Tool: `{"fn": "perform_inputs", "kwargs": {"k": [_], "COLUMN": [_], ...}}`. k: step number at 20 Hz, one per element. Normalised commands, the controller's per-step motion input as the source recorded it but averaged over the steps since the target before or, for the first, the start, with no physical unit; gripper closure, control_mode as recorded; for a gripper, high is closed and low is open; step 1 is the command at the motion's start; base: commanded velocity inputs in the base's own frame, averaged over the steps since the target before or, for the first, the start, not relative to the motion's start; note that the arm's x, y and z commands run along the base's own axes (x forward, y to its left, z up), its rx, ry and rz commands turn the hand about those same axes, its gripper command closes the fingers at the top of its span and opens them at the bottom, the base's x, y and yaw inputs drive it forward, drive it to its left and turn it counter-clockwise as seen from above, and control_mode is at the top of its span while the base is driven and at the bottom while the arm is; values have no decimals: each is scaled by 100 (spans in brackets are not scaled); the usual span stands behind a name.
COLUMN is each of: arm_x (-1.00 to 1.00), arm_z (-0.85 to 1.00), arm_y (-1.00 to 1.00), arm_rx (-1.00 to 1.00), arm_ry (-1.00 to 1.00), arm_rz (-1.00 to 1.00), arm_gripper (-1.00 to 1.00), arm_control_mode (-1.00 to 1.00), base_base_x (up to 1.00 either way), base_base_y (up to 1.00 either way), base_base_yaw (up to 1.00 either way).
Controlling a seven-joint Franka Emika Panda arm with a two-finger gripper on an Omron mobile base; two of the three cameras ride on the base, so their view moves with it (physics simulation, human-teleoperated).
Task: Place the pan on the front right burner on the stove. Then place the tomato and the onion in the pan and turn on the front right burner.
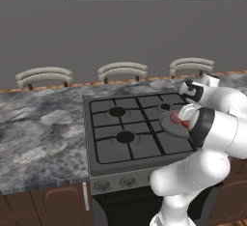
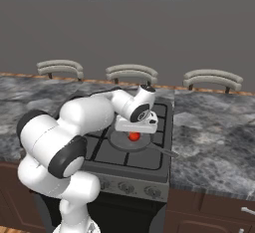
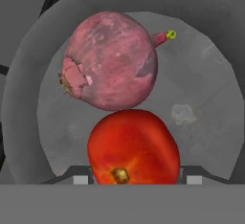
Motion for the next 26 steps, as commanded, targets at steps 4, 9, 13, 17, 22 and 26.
{"fn": "perform_inputs", "kwargs": {"k": [4,9,13,17,22,26], "arm_x": [0,0,0,0,0,4], "arm_z": [-10,-15,-1,0,-3,0], "arm_y": [0,0,0,0,0,0], "arm_rx": [0,0,0,0,0,0], "arm_ry": [0,0,0,0,0,0], "arm_rz": [0,0,0,0,0,0], "arm_gripper": [100,100,100,-100,-100,-100], "arm_control_mode": [-100,-100,-100,-100,-100,-100], "base_base_x": [0,0,0,0,0,0], "base_base_y": [0,0,0,0,0,0], "base_base_yaw": [0,0,0,0,0,0]}}
